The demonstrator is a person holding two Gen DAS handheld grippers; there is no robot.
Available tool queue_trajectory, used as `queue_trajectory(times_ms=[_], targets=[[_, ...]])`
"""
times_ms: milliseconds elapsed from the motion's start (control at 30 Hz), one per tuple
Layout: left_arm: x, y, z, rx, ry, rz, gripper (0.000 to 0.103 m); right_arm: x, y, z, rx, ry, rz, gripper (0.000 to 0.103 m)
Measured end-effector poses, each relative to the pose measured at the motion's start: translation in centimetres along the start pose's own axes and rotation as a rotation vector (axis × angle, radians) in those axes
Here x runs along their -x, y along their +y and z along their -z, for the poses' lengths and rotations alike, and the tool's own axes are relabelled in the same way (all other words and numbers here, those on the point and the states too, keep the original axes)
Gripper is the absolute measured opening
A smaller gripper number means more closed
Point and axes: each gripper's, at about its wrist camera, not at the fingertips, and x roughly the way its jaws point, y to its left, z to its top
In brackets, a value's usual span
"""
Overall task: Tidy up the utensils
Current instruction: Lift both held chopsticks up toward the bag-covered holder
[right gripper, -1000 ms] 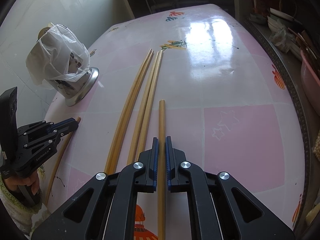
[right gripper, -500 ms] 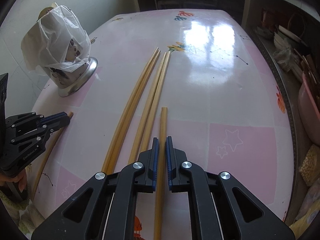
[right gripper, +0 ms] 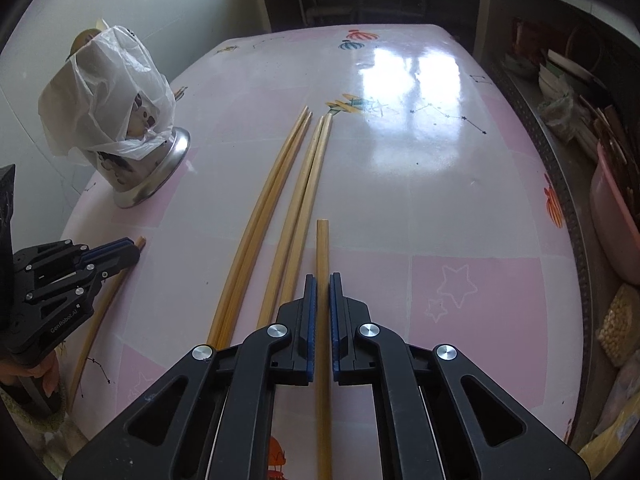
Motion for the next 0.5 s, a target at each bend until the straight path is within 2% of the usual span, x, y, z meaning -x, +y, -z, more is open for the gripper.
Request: queue_trajectory(times_ms=[233, 500], targets=[[0.9, 0.6, 0.1, 0.042, -0.021, 0.044, 0.006, 3.1, -0.9, -0.4, -0.067, -0.067, -0.093, 0.004], [6.1, 1.0, -0.1, 0.073, -0.148, 0.082, 0.006, 6.9, -1.3, -0.8, -0.105, -0.158, -0.209, 0.004]])
